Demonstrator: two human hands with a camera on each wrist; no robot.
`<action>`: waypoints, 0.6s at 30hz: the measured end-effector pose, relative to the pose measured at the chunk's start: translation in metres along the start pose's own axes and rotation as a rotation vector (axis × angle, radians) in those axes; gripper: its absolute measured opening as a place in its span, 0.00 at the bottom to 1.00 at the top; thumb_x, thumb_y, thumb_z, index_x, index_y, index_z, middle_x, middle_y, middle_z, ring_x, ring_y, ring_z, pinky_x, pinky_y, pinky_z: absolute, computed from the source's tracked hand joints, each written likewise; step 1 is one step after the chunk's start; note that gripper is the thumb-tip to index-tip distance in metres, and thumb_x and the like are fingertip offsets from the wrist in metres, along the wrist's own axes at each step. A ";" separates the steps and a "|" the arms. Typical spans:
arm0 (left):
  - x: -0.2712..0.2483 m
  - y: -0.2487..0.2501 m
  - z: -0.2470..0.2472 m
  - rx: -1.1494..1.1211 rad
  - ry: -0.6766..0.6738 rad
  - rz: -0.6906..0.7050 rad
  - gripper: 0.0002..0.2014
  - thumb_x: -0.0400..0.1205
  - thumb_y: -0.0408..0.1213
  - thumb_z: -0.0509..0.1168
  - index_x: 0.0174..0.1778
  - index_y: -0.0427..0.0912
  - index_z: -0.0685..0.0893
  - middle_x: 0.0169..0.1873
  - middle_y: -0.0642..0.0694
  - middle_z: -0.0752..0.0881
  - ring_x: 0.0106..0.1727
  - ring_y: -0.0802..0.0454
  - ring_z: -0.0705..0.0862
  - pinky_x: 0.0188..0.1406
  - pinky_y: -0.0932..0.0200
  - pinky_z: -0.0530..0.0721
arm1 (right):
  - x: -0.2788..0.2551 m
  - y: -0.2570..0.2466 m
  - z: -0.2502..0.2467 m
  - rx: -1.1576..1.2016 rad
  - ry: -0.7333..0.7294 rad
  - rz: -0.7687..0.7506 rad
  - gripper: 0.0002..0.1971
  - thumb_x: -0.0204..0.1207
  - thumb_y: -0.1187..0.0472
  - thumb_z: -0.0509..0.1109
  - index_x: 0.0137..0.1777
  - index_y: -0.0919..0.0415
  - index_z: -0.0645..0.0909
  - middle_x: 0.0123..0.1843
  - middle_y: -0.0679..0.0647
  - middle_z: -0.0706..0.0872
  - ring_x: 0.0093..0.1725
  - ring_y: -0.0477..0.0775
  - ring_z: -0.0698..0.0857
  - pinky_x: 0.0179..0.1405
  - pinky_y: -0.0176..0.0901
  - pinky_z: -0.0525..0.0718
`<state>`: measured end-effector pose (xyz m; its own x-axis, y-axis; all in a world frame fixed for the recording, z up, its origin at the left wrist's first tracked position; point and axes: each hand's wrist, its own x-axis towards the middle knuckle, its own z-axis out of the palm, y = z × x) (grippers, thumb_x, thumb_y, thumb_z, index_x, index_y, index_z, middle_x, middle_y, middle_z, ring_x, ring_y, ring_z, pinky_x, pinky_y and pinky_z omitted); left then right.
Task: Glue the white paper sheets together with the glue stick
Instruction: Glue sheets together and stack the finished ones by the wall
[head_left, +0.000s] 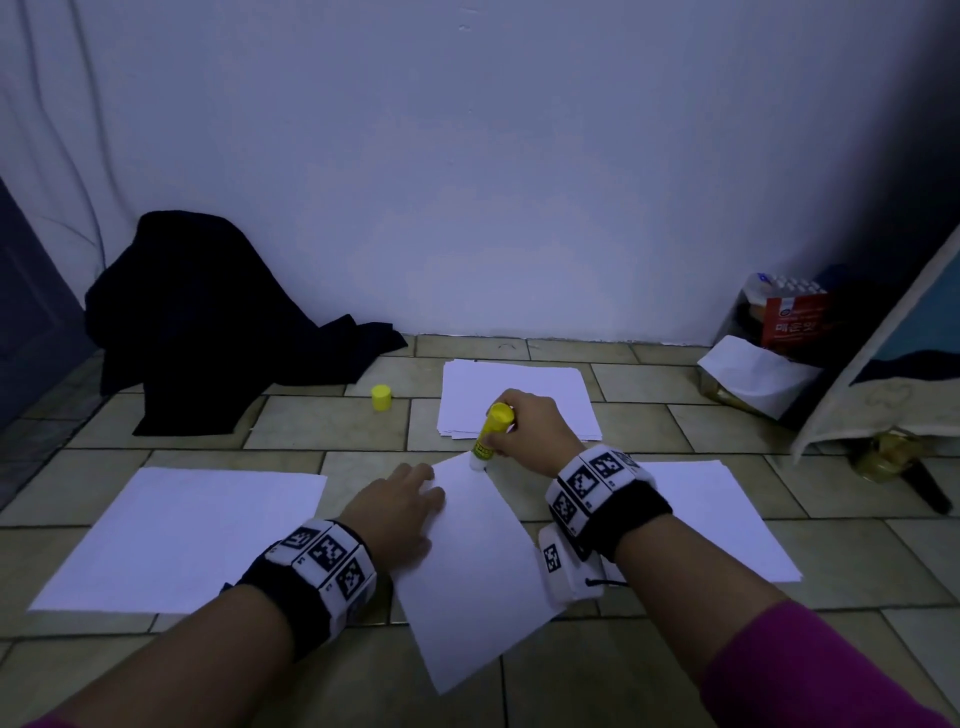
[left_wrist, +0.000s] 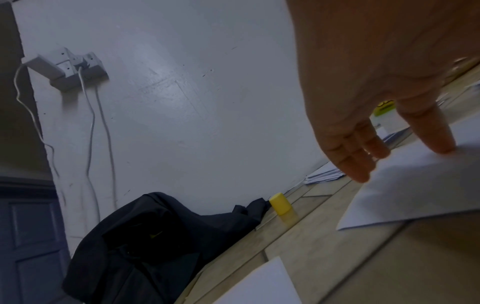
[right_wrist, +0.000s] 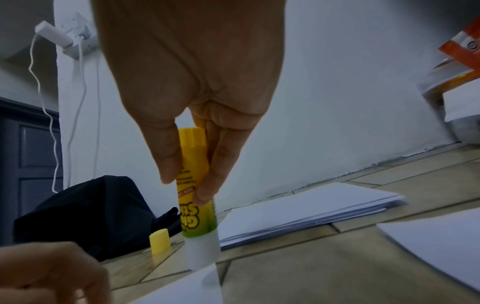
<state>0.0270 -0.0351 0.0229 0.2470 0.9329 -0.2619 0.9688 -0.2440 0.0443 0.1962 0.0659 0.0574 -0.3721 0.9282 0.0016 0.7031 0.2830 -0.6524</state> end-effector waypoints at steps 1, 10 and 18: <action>-0.001 0.000 0.001 -0.020 -0.013 -0.020 0.25 0.84 0.45 0.61 0.77 0.49 0.67 0.76 0.45 0.63 0.74 0.46 0.66 0.66 0.53 0.75 | 0.002 -0.003 0.003 -0.009 -0.002 -0.005 0.14 0.71 0.65 0.74 0.56 0.64 0.80 0.55 0.61 0.84 0.54 0.59 0.84 0.49 0.45 0.83; 0.000 -0.003 0.004 -0.043 -0.021 -0.113 0.26 0.82 0.48 0.63 0.76 0.48 0.69 0.72 0.43 0.66 0.70 0.44 0.70 0.65 0.52 0.75 | 0.022 -0.026 0.025 -0.013 -0.025 -0.016 0.15 0.73 0.64 0.73 0.59 0.64 0.78 0.57 0.64 0.84 0.56 0.62 0.83 0.50 0.47 0.82; 0.000 -0.011 0.005 -0.080 -0.049 -0.091 0.28 0.82 0.52 0.62 0.78 0.51 0.66 0.76 0.45 0.65 0.74 0.46 0.67 0.69 0.51 0.73 | 0.018 -0.044 0.039 -0.136 -0.169 -0.093 0.17 0.74 0.65 0.72 0.62 0.67 0.78 0.59 0.67 0.84 0.60 0.65 0.81 0.54 0.49 0.81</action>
<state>0.0167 -0.0339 0.0173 0.1588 0.9358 -0.3148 0.9863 -0.1355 0.0945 0.1346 0.0611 0.0562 -0.5275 0.8461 -0.0770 0.7317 0.4064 -0.5472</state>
